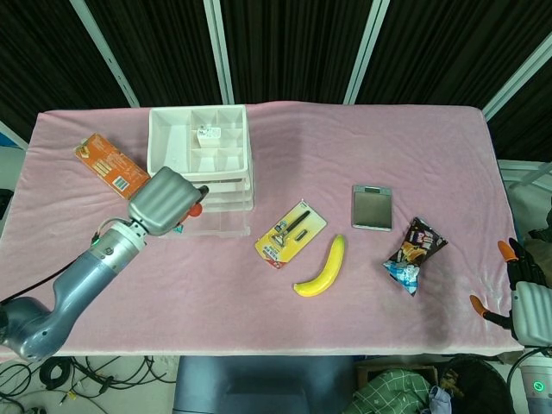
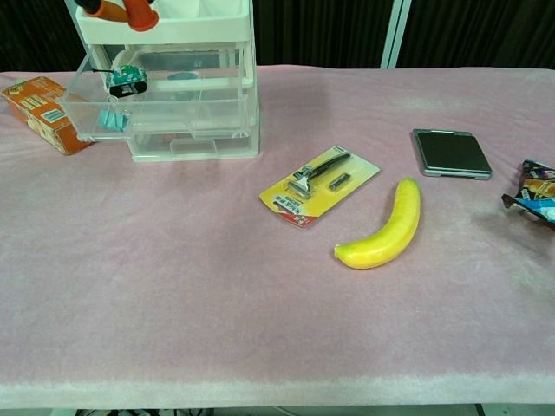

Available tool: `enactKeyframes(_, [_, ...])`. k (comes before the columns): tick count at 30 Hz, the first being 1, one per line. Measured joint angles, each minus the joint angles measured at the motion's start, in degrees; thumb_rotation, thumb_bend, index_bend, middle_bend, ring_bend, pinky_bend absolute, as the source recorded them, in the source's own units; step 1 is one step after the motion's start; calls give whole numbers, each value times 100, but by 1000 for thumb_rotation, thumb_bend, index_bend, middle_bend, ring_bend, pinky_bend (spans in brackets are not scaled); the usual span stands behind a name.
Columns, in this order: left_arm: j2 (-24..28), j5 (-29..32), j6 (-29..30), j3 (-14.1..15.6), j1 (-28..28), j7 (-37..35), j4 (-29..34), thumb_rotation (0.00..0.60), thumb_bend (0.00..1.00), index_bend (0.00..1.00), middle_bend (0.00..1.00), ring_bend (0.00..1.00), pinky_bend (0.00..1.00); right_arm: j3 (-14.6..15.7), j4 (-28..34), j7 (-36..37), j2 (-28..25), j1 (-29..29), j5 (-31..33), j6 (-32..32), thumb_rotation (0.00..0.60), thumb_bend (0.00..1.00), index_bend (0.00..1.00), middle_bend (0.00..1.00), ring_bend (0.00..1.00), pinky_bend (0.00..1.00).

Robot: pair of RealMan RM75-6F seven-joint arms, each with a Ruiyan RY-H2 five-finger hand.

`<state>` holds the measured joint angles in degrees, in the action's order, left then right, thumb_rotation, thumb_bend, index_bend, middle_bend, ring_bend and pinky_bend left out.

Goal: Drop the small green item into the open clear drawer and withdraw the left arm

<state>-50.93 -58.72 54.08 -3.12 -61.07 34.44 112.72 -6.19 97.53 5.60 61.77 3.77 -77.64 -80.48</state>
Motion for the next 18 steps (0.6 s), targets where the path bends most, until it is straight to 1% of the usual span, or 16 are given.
enactKeyframes(4, [217,-750,213,261,447,-204,281,600,370,567,1000,1000,1000,8,1,-16,7,-4,-20,-14,600,137,0,0,0,124])
enactKeyframes(8, [311,-1737,452,709,1027,-365,361,600,370,567,1000,1000,1000,14,9,-21,10,-9,-35,-26,600,137,0,0,0,123])
enactKeyframes(11, [274,-2355,637,1054,1501,-494,283,600,369,565,1000,1000,1000,14,10,-19,10,-13,-38,-36,600,137,0,0,0,123])
enactKeyframes(14, [68,-2680,756,1313,1869,-590,25,600,369,565,1000,1000,1000,9,11,-14,10,-13,-35,-40,600,137,0,0,0,124])
enactKeyframes(18, [-409,-2806,774,1443,2121,-613,-441,600,369,563,1000,1000,1000,5,11,-4,8,-18,-35,-52,600,137,0,0,0,123])
